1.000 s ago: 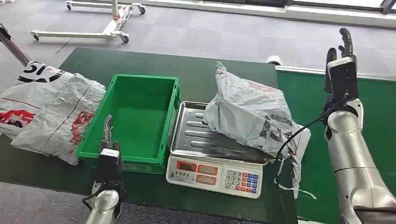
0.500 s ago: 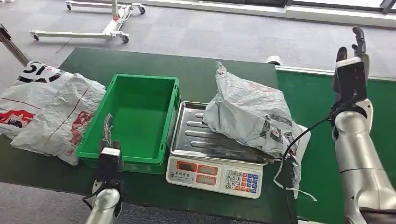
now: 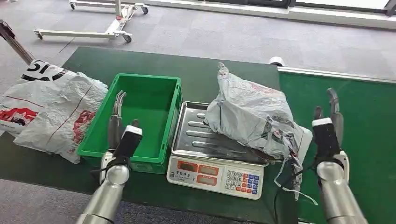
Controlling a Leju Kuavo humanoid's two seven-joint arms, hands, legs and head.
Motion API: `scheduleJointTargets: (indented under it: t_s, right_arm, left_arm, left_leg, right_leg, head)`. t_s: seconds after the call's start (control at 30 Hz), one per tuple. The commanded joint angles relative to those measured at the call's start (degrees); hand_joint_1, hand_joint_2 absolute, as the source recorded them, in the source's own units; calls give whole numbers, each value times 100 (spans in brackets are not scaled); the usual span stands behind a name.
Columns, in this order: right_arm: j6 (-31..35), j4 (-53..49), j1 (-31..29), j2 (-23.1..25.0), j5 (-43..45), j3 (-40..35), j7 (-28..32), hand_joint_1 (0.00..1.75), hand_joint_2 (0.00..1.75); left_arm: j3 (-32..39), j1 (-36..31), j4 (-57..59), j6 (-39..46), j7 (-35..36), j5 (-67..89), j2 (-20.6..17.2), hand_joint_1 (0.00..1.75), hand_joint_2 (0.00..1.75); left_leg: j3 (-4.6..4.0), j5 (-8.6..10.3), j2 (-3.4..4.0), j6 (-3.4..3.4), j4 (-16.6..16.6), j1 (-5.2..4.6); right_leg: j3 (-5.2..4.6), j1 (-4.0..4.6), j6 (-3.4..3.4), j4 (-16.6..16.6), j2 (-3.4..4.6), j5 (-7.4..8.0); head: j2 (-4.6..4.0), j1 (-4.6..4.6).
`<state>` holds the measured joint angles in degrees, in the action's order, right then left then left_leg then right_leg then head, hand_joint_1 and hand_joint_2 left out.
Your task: Moved the parcel from conveyor to table for the left to box.
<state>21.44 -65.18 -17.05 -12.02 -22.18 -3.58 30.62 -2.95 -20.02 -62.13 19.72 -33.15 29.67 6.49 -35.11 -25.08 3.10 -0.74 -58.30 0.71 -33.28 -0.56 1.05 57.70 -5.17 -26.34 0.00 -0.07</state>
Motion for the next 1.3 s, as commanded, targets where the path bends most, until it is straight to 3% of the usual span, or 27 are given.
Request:
scheduleJointTargets:
  t_s: [0.03,0.13,0.27,0.47,0.77,0.87,0.97,1.03,1.1,1.3]
  right_arm:
    - [-45,-843,1371,916,-126,260,-175,0,0]
    - [-208,-522,1393,1146,-329,88,-312,0,0]
    - [-260,121,1304,1355,-324,-3,-299,0,0]
    - [-196,961,1390,1729,63,44,-41,0,0]
    - [-246,1595,969,1834,321,-22,89,0,0]
    - [-35,1831,796,1750,357,41,169,0,0]
    - [341,1665,908,1590,698,584,126,0,0]
    - [208,1536,1000,1442,796,768,134,0,0]
    - [208,1536,1000,1442,796,768,134,0,0]
    - [220,1193,1152,1514,591,879,95,0,0]
  left_arm:
    - [-478,-1636,2103,107,168,414,-156,0,175]
    - [-659,-2046,2634,168,216,750,-226,0,175]
    - [-888,-2579,3204,232,254,1025,-140,0,175]
    - [-1708,-3169,3999,191,540,1737,263,0,175]
    - [-2232,-3358,4188,-138,632,2024,513,0,175]
    - [-2322,-3350,4110,-243,616,1963,487,0,175]
    - [-2439,-3358,3979,-396,581,1858,406,0,175]
    - [-2482,-3362,3925,-438,583,1808,386,0,175]
    - [-2482,-3362,3925,-438,583,1808,386,0,175]
    - [-2589,-3369,3851,-528,528,1704,389,0,175]
  left_leg:
    - [6,2,-16,-4,9,1]
    - [13,1,16,-4,15,0]
    - [3,6,16,-4,8,7]
    - [7,4,12,-3,7,10]
    - [14,2,26,1,14,1]
    - [0,1,54,-3,2,-4]
    - [14,9,34,1,18,-7]
    - [4,4,43,-2,5,-8]
    - [13,13,11,4,22,-11]
    - [14,9,24,7,13,-9]
  right_leg:
    - [-1,-3,-8,-2,32,-1]
    - [-9,-5,-13,-4,77,3]
    - [-20,1,-13,-3,70,5]
    - [-11,3,-13,-10,50,6]
    - [-13,-8,-15,-13,103,14]
    - [-28,-4,-11,-1,79,12]
    - [-20,-11,-16,-12,116,19]
    - [-25,-8,-14,-1,77,13]
    - [-16,-14,-17,-16,96,20]
    - [-10,-15,-13,-13,93,20]
  head:
    - [0,0]
    - [0,-2]
    - [0,-2]
    - [0,-2]
    - [0,-2]
    - [0,-2]
    - [0,-2]
    - [0,-2]
    - [0,-2]
    - [0,0]
